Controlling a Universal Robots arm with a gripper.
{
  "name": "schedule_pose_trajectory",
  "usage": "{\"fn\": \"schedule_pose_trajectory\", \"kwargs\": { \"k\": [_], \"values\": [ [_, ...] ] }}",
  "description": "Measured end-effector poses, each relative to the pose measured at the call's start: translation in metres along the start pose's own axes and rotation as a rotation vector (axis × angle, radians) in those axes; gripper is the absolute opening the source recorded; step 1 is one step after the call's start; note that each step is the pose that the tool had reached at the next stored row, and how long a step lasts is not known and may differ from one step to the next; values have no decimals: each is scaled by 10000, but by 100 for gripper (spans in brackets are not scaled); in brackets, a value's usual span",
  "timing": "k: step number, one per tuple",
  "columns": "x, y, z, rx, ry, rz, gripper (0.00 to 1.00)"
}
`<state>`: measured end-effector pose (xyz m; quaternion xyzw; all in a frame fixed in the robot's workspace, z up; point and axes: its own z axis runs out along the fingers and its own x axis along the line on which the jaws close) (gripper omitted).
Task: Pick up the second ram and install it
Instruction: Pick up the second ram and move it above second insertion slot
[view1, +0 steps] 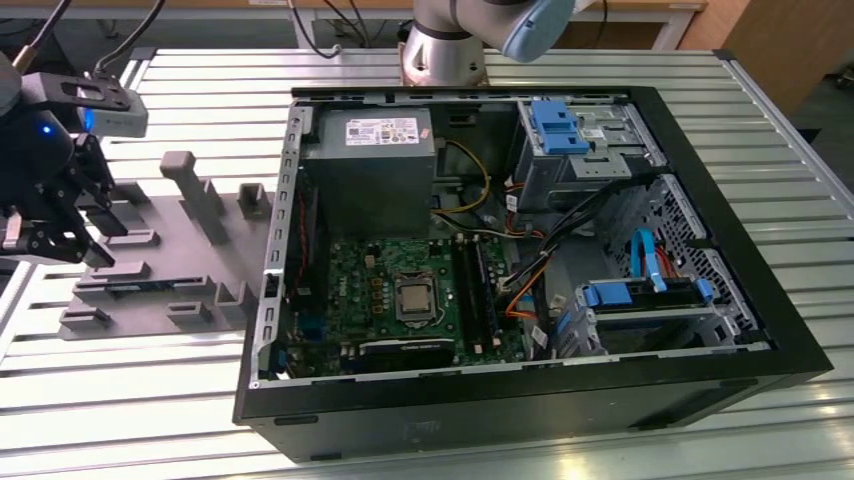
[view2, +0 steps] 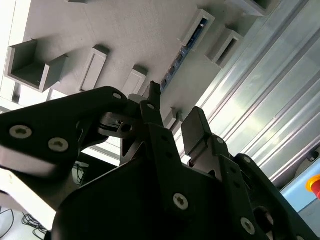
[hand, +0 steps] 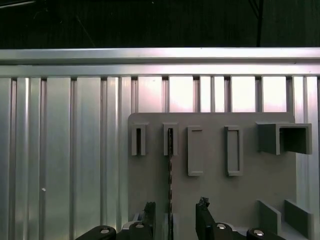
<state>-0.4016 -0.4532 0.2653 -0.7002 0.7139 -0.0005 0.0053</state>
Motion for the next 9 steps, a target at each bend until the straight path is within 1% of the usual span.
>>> {"fn": "schedule_pose_trajectory", "kwargs": {
  "k": [9],
  "values": [
    [1, 2, 90, -3, 2, 0, 45]
  ]
}}
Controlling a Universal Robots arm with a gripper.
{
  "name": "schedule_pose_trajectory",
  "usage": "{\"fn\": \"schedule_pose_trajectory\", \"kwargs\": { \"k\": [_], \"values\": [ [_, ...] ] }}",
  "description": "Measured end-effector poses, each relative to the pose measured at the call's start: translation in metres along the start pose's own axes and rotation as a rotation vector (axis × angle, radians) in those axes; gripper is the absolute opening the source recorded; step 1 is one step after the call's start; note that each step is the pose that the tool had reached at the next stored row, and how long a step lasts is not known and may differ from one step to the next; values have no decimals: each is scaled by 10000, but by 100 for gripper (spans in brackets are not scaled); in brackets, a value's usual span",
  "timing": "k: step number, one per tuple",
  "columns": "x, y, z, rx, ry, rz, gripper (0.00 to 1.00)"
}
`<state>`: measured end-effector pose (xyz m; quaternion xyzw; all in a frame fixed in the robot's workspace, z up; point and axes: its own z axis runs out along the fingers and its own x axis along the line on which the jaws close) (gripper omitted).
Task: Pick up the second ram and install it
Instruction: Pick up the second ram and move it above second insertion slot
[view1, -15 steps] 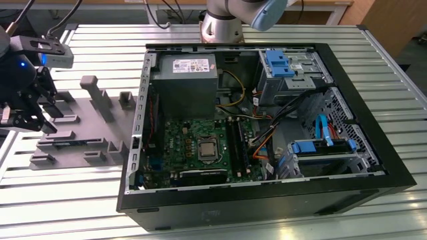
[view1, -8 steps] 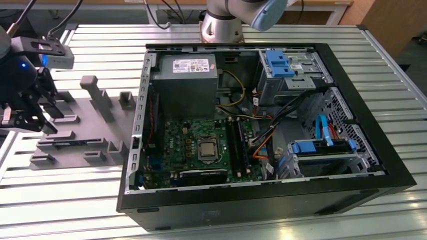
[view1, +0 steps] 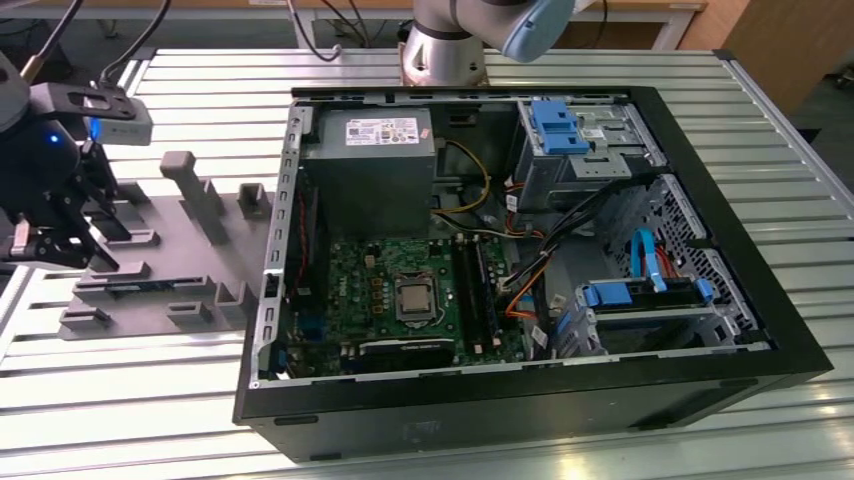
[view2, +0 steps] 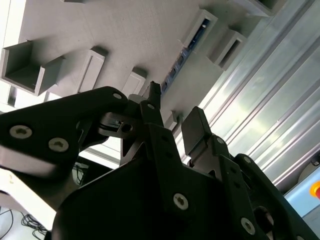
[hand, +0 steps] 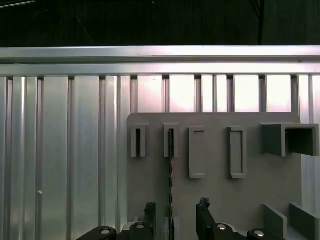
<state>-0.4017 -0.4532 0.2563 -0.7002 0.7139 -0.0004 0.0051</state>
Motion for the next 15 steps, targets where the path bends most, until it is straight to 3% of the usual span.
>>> {"fn": "schedule_pose_trajectory", "kwargs": {
  "k": [15],
  "values": [
    [0, 0, 59, -1, 1, 0, 45]
  ]
}}
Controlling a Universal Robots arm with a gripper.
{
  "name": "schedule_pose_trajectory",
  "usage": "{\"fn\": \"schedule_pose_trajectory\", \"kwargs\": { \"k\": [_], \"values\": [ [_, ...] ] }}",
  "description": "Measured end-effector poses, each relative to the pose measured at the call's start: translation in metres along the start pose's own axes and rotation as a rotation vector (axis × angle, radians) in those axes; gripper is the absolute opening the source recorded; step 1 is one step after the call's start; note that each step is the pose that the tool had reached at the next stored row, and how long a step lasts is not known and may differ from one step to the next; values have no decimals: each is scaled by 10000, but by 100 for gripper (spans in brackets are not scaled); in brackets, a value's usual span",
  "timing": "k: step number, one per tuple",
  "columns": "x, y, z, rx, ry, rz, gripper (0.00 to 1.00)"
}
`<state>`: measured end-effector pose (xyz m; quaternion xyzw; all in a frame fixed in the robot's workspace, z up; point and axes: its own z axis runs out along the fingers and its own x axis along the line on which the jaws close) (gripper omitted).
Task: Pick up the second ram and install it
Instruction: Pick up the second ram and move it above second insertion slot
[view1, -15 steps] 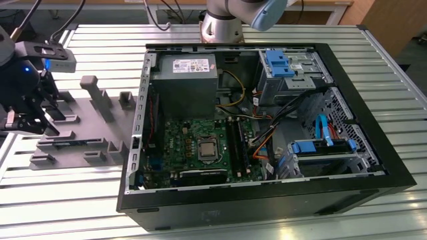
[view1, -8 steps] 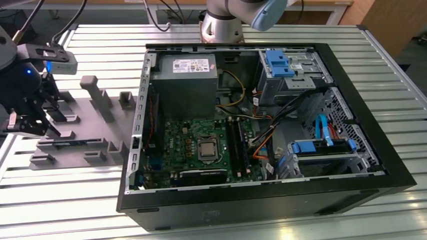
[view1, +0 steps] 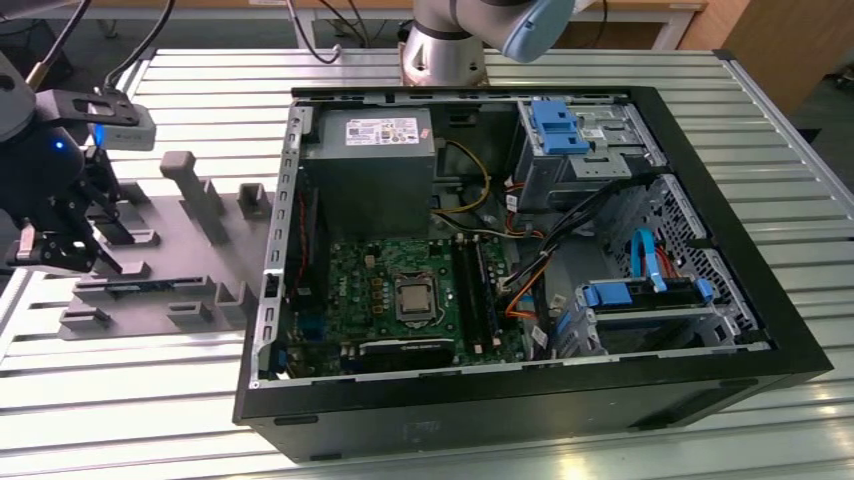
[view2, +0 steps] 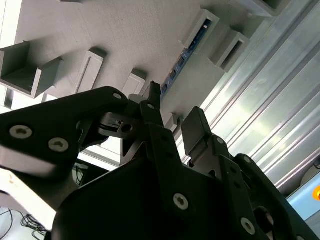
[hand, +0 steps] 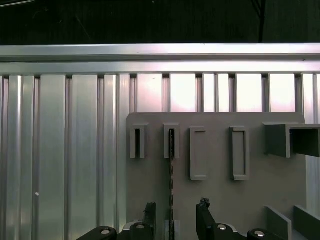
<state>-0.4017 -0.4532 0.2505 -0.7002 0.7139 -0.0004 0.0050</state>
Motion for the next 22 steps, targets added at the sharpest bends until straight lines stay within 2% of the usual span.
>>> {"fn": "schedule_pose_trajectory", "kwargs": {
  "k": [6, 15, 22],
  "values": [
    [0, 7, 7, 5, -4, 0, 45],
    [1, 20, 109, 2, 2, 0, 45],
    [2, 20, 122, 5, 0, 1, 45]
  ]
}}
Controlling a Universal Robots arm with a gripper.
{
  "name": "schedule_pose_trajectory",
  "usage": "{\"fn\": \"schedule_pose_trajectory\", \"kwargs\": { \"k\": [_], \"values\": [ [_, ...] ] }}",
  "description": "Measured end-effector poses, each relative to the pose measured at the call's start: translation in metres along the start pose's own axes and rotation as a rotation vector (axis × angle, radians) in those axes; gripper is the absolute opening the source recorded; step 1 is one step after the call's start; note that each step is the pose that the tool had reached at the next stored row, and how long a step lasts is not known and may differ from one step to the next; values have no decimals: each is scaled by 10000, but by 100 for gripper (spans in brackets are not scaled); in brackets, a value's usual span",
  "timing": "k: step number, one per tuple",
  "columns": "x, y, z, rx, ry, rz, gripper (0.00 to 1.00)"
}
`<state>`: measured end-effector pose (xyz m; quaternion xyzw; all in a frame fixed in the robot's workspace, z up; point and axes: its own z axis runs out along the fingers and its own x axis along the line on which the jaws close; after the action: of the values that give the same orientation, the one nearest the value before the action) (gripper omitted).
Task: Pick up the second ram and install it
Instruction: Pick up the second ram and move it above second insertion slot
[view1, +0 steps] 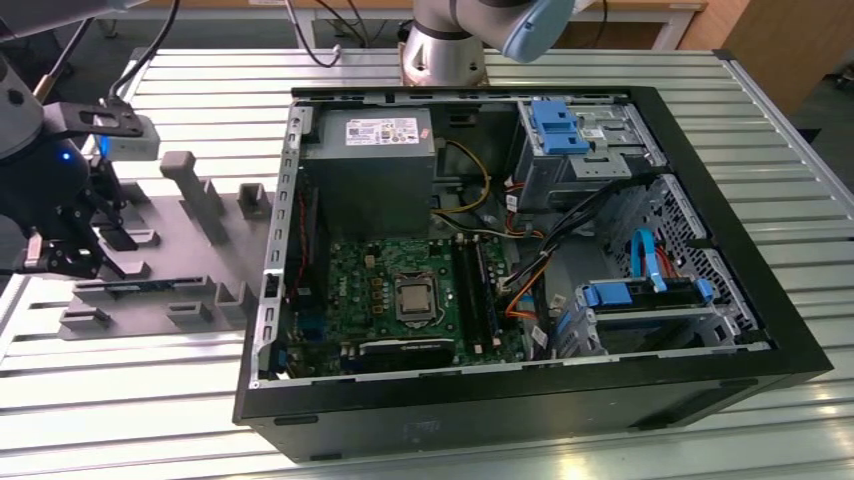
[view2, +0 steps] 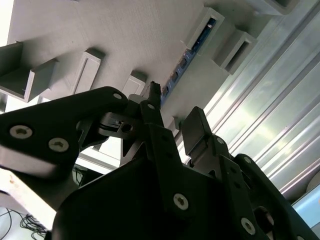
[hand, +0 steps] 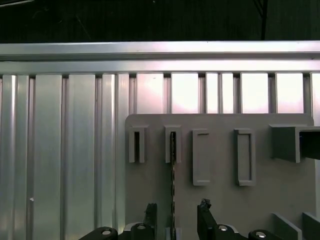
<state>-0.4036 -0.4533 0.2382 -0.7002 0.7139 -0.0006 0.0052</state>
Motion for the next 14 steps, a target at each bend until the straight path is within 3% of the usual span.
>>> {"fn": "schedule_pose_trajectory", "kwargs": {
  "k": [14],
  "values": [
    [3, 11, 228, -3, 2, 0, 45]
  ]
}}
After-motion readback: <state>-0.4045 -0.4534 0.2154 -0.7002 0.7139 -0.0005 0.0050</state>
